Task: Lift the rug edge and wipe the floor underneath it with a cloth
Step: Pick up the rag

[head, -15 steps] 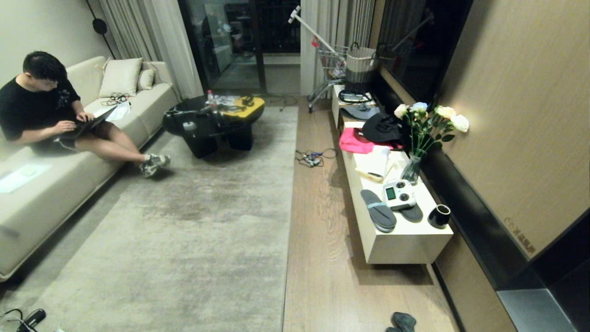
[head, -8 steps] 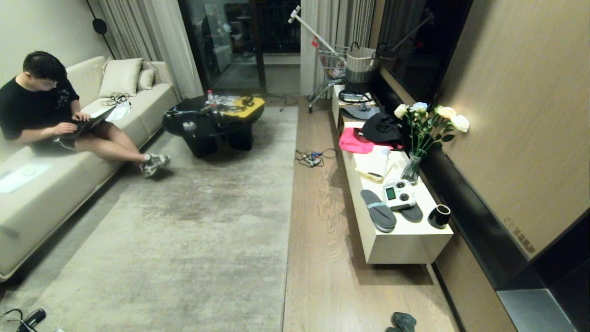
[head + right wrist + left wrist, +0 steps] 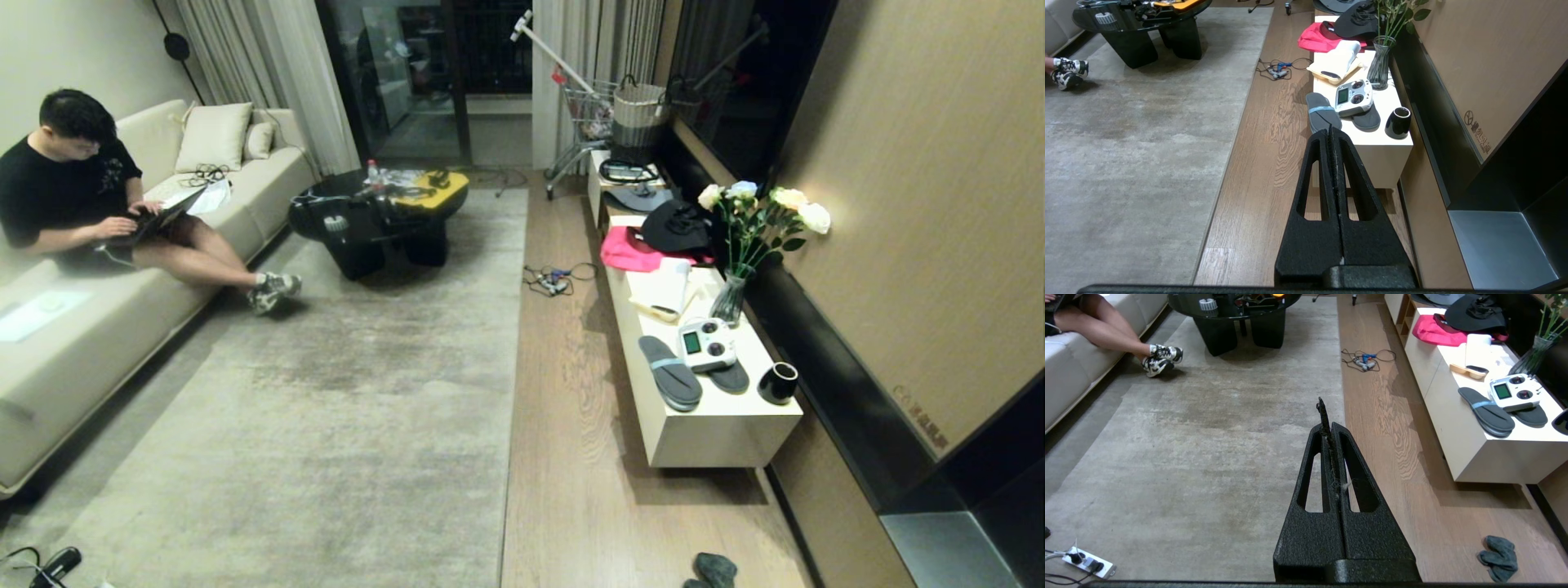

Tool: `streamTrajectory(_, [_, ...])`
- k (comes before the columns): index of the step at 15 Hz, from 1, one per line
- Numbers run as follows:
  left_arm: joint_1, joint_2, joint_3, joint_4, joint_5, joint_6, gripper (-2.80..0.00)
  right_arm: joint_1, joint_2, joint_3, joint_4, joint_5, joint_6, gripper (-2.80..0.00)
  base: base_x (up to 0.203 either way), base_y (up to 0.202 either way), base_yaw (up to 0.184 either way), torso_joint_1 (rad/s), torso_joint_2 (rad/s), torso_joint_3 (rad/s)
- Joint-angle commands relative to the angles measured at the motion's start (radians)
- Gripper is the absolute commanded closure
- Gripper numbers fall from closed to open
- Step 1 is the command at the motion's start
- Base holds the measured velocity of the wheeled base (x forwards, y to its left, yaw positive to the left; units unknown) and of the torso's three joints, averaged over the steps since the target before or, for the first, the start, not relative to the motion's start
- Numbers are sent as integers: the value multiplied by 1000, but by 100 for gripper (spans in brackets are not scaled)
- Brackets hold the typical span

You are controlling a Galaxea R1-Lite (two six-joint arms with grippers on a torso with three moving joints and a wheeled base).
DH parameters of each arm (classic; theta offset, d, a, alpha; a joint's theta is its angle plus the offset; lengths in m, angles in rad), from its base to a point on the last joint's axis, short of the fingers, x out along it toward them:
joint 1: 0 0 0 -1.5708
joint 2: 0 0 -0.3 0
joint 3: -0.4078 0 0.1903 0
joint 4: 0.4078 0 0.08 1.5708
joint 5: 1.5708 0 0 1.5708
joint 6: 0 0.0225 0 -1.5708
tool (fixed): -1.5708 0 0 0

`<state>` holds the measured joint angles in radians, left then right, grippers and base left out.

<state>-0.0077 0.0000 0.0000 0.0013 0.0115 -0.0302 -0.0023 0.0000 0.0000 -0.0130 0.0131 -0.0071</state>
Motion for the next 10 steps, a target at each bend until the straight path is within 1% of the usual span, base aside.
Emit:
streamTrajectory(1, [0, 0, 0, 0, 1, 0, 0, 1, 0, 0, -1, 1, -1, 0, 0, 0, 0, 0, 0, 0])
streamTrajectory(10, [0, 0, 0, 0, 1, 0, 0, -1, 0, 0, -1, 1, -1, 0, 0, 0, 0, 0, 0, 0])
